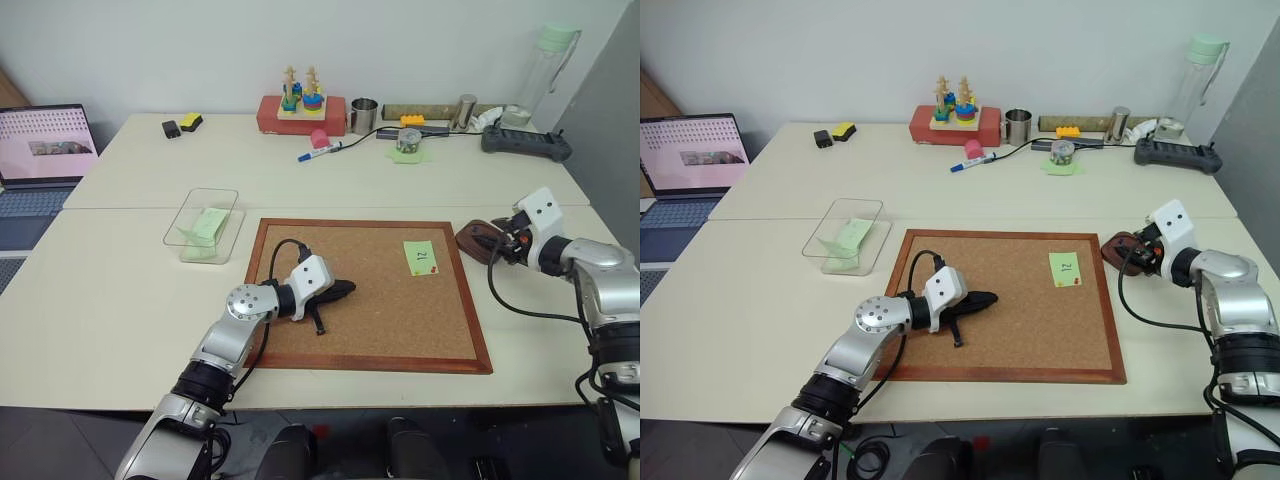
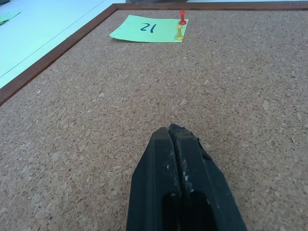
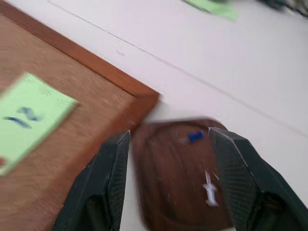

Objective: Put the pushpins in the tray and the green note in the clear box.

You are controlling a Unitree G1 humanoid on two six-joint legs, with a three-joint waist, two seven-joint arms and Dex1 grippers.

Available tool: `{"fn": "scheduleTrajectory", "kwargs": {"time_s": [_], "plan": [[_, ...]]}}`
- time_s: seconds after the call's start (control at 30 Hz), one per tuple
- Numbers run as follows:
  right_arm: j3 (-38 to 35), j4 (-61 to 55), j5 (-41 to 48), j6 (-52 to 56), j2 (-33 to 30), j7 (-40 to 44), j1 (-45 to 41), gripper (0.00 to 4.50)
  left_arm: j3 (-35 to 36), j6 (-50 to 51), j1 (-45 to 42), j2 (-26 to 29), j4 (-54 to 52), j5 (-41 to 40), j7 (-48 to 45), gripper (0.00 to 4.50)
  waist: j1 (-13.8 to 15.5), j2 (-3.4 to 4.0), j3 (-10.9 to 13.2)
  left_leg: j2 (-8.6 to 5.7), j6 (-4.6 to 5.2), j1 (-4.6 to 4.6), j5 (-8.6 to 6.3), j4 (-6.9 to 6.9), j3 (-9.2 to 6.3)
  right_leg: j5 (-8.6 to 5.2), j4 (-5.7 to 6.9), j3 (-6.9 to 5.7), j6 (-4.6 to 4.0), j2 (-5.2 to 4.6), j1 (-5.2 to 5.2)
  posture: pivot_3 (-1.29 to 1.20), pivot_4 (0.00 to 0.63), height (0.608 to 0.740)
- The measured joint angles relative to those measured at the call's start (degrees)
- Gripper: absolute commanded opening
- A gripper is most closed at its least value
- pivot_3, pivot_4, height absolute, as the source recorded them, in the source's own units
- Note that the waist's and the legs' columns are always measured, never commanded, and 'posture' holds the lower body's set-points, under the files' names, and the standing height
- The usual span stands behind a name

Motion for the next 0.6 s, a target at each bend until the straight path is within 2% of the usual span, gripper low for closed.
{"fn": "scheduleTrajectory", "kwargs": {"time_s": [0.23, 0.6], "plan": [[4.1, -12.3, 2.7, 1.4, 0.0, 6.3, 7.1, 2.72, 0.0, -0.2, -0.2, 0.0, 0.4, 0.1, -0.1, 0.00, 0.0, -0.01, 0.0, 0.01, 0.01, 0.01, 0.01, 0.02, -0.10, -0.01, -0.04, 0.05, 0.02, 0.00, 0.01, 0.00, 0.150, 0.740], [7.7, -9.3, 1.1, 0.0, 2.9, 6.1, 7.1, 2.72, 0.0, -0.4, -0.1, 0.0, 0.2, 0.2, 0.0, 0.00, 0.0, -0.01, 0.0, 0.01, 0.01, 0.02, 0.01, 0.01, -0.12, 0.00, -0.05, 0.04, 0.01, 0.00, 0.00, 0.00, 0.150, 0.740]]}}
